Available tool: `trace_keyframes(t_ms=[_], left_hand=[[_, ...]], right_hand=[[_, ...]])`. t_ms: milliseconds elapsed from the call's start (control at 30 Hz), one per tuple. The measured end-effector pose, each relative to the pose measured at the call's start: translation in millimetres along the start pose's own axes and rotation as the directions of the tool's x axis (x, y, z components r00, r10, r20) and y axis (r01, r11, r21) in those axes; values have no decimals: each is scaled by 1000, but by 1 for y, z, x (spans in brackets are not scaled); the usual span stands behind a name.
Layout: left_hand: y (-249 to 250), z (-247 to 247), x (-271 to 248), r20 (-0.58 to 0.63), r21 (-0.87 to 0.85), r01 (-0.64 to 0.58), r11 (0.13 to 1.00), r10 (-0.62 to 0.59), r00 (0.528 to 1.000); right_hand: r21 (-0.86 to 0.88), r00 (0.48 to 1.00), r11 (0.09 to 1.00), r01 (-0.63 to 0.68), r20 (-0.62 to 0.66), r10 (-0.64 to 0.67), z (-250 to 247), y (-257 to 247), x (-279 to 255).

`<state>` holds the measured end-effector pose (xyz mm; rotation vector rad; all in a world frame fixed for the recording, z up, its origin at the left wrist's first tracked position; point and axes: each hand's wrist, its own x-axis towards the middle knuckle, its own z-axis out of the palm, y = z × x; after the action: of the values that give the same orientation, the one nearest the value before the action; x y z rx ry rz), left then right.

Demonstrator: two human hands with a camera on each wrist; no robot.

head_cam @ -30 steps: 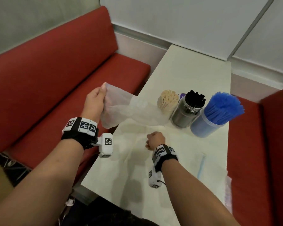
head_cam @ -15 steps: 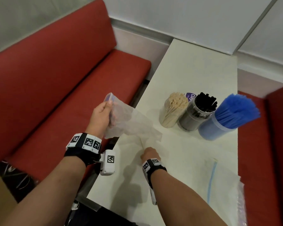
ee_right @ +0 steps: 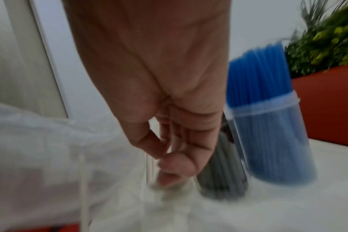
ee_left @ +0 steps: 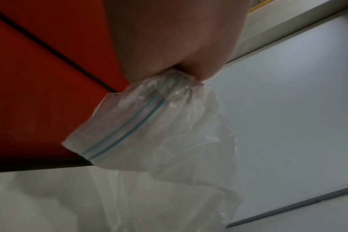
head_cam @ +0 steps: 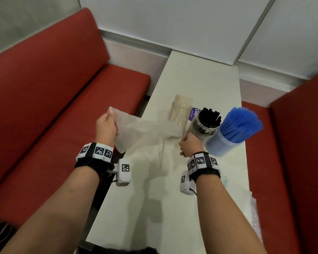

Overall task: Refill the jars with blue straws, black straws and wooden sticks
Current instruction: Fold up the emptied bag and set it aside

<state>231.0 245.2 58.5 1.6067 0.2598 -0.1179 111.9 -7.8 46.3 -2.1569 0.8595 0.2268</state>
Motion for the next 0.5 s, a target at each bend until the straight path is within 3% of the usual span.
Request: trace_keyframes(t_ms=[100,300,400,500], left_hand=[[-8,-8,6,-56,54,17,998,-14,998],[-34,-26,18,-137,82,35,996,-23,990],[-44,-24,29,-118,48,51,998,-45,992],[-53,-16,46,-116,43,54,998,-49,992]], right_hand=[[-273,1000,962,30,12,-27,34,4,4],[-42,961,998,40,-272,-50,53,-35,51],[-38,915,998,45,-399,-56,42,-68,91],[-73,919,996,-56,-394,22,30,-95,141]])
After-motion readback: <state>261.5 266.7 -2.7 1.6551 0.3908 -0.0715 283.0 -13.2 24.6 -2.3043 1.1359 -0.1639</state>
